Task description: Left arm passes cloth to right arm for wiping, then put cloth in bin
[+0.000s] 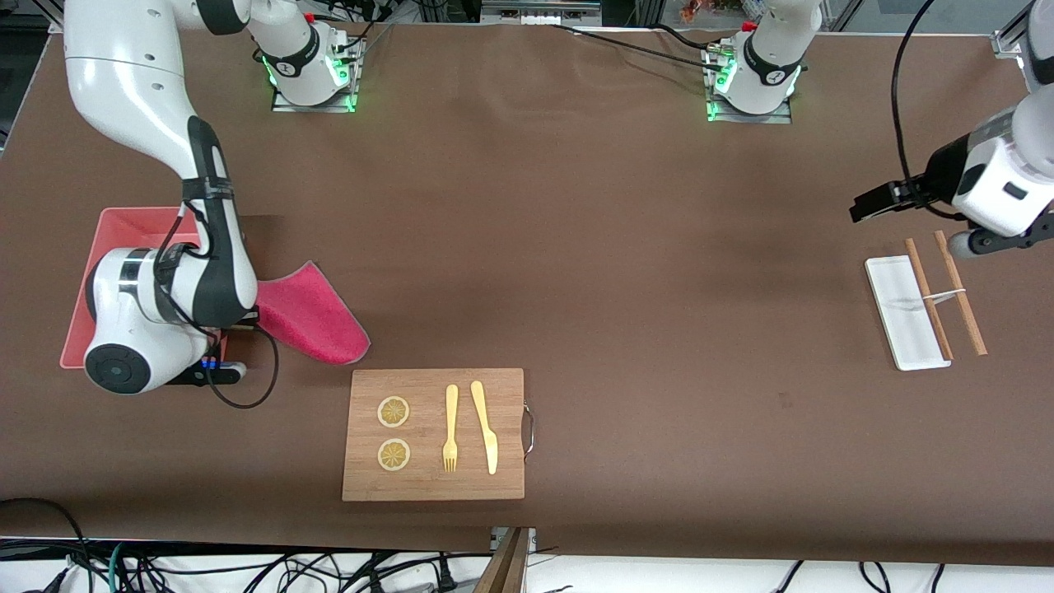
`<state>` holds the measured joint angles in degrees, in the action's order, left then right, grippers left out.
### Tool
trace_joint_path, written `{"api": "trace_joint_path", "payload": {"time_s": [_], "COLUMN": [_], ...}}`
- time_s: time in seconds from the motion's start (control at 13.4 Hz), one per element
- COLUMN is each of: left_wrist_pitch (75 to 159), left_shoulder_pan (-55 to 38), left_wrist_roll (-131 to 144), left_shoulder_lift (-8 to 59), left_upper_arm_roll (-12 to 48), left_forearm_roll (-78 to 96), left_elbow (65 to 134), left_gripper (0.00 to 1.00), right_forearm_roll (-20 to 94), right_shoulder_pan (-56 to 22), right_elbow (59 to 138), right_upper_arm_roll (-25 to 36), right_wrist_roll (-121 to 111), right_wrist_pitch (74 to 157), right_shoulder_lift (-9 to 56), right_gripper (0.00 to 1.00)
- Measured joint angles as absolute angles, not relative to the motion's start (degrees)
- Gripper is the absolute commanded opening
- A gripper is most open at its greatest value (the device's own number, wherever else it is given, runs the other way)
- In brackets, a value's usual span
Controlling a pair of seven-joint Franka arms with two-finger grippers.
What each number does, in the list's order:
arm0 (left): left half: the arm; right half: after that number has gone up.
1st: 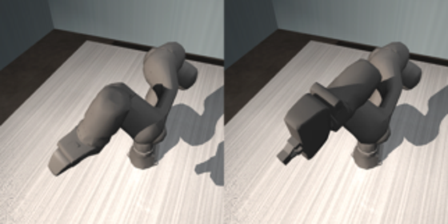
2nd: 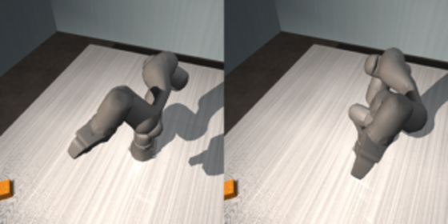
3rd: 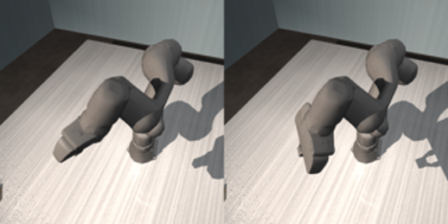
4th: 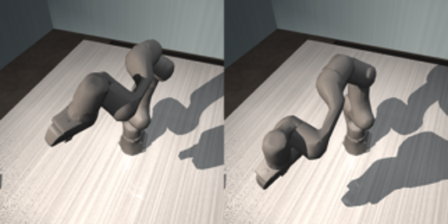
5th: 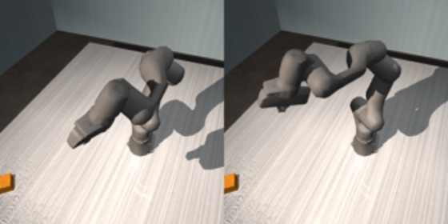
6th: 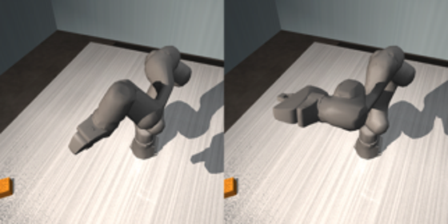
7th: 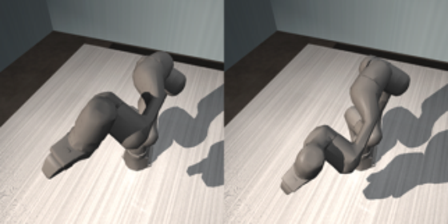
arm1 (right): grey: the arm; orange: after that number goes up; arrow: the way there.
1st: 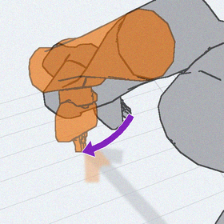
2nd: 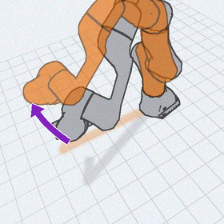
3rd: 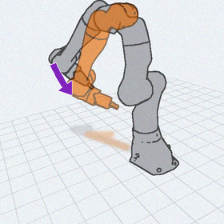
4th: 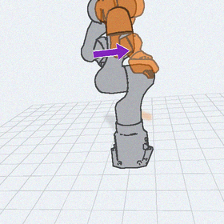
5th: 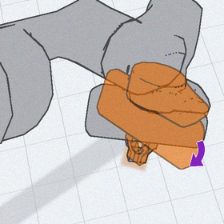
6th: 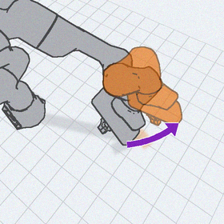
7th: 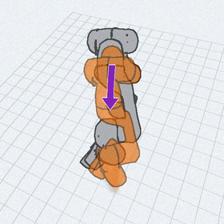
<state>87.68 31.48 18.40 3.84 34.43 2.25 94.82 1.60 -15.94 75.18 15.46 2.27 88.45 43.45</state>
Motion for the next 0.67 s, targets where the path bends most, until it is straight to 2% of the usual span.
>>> {"api": "trace_joint_path", "payload": {"time_s": [0.37,0.67], "left_wrist_pitch": [88.6,88.6], "left_shoulder_pan": [31.6,31.6], "left_wrist_roll": [18.2,18.1], "left_shoulder_lift": [3.5,3.4], "left_upper_arm_roll": [34.3,34.1], "left_forearm_roll": [2.2,2.2], "left_elbow": [95.7,95.7], "left_gripper": [1.00,1.00], "right_forearm_roll": [5.1,9.9], "right_shoulder_pan": [-25.1,-28.5], "right_elbow": [75.2,75.2], "right_upper_arm_roll": [13.3,9.4], "right_wrist_roll": [23.7,38.0], "right_wrist_pitch": [92.1,98.8], "right_shoulder_lift": [44.1,45.1], "right_gripper": [0.00,0.00]}}
